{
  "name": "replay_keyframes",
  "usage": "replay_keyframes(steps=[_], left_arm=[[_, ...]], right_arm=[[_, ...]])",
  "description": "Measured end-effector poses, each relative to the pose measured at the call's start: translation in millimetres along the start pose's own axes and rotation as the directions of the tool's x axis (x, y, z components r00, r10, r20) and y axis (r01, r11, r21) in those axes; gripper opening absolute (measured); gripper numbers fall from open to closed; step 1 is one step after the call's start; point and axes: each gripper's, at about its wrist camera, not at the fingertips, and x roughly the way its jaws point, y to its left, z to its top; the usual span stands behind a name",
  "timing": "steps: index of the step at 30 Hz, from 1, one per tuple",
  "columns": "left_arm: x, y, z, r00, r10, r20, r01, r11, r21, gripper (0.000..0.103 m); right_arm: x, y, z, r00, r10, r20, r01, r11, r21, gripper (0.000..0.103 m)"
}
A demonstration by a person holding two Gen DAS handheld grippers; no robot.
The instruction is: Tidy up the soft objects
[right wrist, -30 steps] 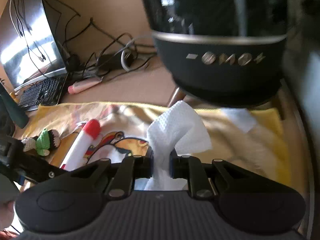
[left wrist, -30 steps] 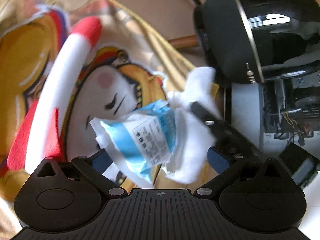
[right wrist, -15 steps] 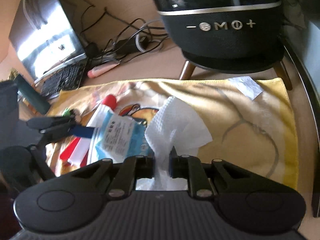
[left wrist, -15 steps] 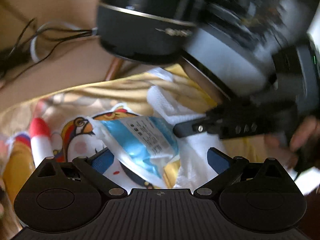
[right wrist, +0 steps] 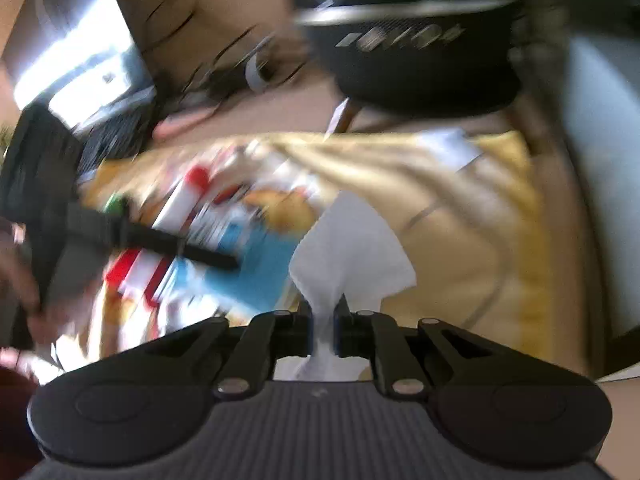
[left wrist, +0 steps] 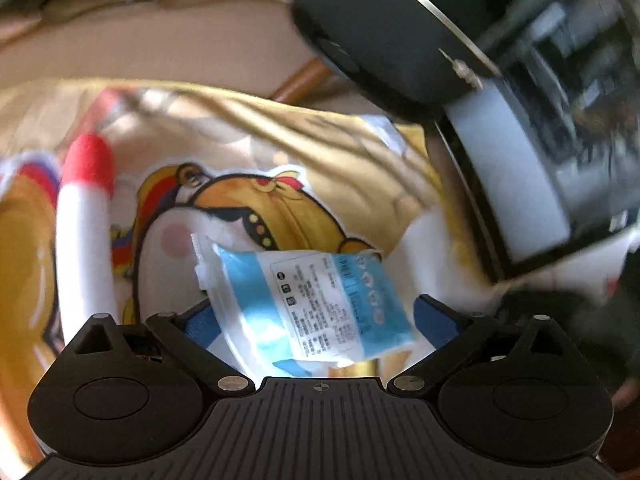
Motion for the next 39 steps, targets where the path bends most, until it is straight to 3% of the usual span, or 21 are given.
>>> replay_keyframes(steps=[5,8,11,13,14,18,22,26,28,32,36,39], left_arm=[[1,-18,-5,0.997,0.063,0.036,-0.068,0.98,0.186,0.076],[-12,-43,-26,0.986,0.102,0.133,-0.148,0.905,0.4,0.076],[-19,-54,-47,0.977,0.107,0.186,-0.19,0.836,0.514,0.077],[-17,-56,-56,0.974,0.122,0.189,-0.208,0.806,0.554,0.078],[-17,-55,-58,0.975,0.126,0.182,-0.208,0.804,0.557,0.079],[-15,-48,-57,0.98,0.13,0.151,-0.192,0.822,0.537,0.08],[-17,-44,-57,0.982,0.122,0.142,-0.178,0.845,0.504,0.081],[-21,-41,-48,0.988,0.086,0.131,-0.138,0.871,0.471,0.081],[-26,-37,-41,0.992,0.04,0.117,-0.087,0.896,0.435,0.085],[-32,-21,-18,0.994,-0.09,0.066,0.069,0.959,0.277,0.091],[-25,-5,1,0.982,-0.19,0.019,0.187,0.977,0.104,0.091],[-10,7,12,0.98,-0.196,-0.031,0.196,0.981,0.0,0.083]], right_arm=[[-23,-4,21,0.993,-0.039,0.113,0.034,0.998,0.045,0.011],[-26,8,31,0.988,0.005,0.151,-0.011,0.999,0.04,0.011],[-18,29,37,0.98,0.089,0.178,-0.099,0.994,0.05,0.011],[-6,46,41,0.967,0.185,0.175,-0.199,0.978,0.068,0.011],[2,52,41,0.964,0.21,0.164,-0.223,0.972,0.068,0.011],[33,69,30,0.983,0.172,0.069,-0.174,0.984,0.027,0.011],[31,55,20,0.998,0.04,0.043,-0.04,0.999,0.013,0.012],[27,32,8,0.998,-0.066,0.006,0.065,0.997,0.038,0.012],[23,23,-1,0.997,-0.075,-0.009,0.075,0.996,0.045,0.012],[17,23,-18,0.999,-0.034,-0.033,0.036,0.999,0.039,0.012],[15,33,-27,0.999,-0.011,-0.048,0.012,1.0,0.016,0.012],[5,28,-24,1.0,-0.024,-0.018,0.024,0.999,0.036,0.012]])
